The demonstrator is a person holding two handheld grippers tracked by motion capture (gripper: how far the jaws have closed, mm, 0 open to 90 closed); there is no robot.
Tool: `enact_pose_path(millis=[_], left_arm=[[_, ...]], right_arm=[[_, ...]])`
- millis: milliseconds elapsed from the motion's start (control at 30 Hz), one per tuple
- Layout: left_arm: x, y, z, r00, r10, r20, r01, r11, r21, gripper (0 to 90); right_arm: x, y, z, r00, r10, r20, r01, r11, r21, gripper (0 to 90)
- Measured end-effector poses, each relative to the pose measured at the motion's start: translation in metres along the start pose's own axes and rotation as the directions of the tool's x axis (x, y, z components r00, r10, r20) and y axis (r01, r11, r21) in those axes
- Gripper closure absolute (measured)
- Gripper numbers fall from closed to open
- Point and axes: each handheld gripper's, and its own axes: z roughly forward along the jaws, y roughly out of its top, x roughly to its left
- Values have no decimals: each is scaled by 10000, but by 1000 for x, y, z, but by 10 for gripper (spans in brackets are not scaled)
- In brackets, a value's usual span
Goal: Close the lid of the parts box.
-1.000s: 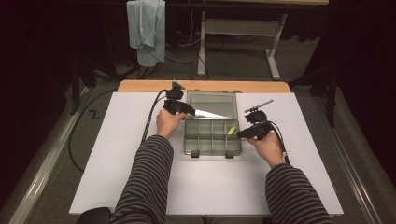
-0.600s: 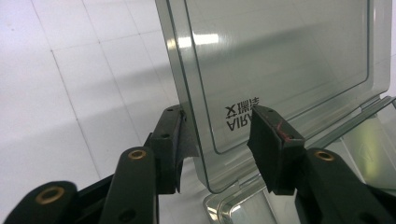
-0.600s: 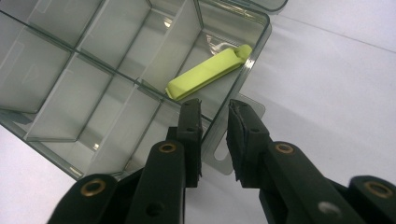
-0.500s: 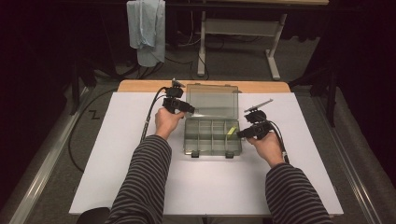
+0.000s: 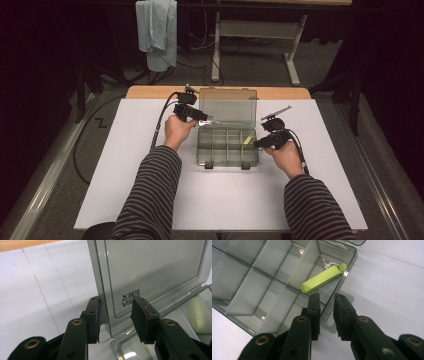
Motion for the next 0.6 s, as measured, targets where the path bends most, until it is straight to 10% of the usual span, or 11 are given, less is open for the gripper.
enact_pose_path(millis=[600], left_arm=[[-11, -2, -12, 9945, 916, -504, -912, 9958, 107, 640]], right_arm=[[1, 0, 0, 10000, 6, 58, -6, 10000, -5, 776]])
